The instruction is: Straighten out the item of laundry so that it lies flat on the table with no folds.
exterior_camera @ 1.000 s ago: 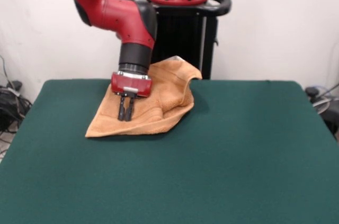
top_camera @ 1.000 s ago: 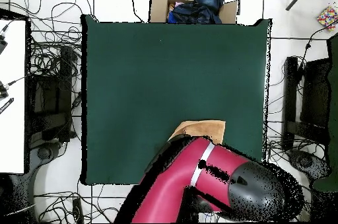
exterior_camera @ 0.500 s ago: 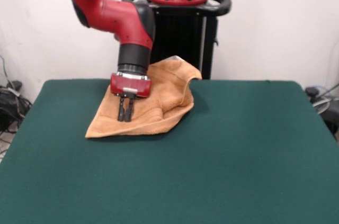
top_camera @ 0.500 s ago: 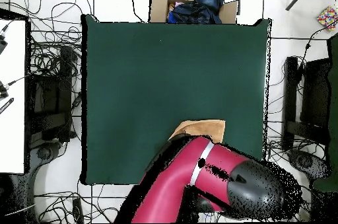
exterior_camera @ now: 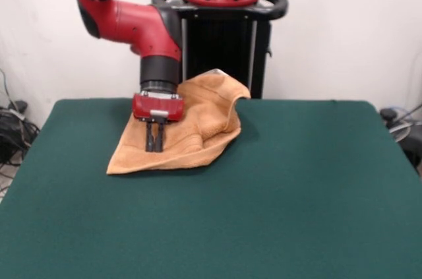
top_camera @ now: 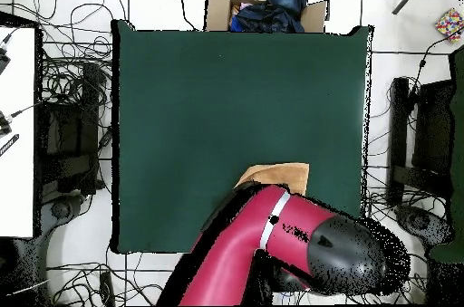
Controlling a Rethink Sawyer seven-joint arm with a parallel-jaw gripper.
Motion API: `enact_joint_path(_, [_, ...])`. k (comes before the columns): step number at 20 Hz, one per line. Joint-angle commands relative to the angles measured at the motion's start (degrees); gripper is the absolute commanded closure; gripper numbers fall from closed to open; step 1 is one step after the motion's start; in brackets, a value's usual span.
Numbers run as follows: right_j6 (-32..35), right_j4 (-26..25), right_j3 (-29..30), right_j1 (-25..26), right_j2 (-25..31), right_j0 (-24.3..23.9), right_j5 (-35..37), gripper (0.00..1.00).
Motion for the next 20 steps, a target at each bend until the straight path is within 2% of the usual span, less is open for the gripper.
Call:
enact_joint_path(1, [-4.12,22.3,-35.67,13.03,11.44,0.22,16.82,1.0])
enact_joint_path(10, [-0.93,23.51,-34.72,13.22,11.08,1.18,13.91,1.0])
enact_joint_path(20, [3.48,21.9,-36.78,13.64,9.98,2.05,20.64,1.0])
